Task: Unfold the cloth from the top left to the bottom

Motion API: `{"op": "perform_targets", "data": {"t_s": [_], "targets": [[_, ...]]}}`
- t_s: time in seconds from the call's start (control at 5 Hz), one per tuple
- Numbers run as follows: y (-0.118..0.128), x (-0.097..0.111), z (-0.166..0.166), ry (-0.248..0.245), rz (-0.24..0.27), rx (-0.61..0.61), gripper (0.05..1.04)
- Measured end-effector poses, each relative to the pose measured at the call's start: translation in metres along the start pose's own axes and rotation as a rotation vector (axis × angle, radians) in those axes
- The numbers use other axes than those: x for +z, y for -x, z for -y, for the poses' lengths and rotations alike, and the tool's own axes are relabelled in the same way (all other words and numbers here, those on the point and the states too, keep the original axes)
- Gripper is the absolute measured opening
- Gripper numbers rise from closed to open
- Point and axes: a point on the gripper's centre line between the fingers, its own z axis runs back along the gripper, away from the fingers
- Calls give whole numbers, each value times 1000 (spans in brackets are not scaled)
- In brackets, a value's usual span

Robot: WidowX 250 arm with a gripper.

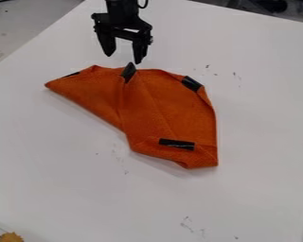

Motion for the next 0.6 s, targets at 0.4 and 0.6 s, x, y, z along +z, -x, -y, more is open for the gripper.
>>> {"op": "perform_targets", "data": {"t_s": [0.4, 0.6], "targets": [[9, -29, 6, 42, -57, -13, 1000], [8, -39, 9, 81, -44, -16, 1000]]}}
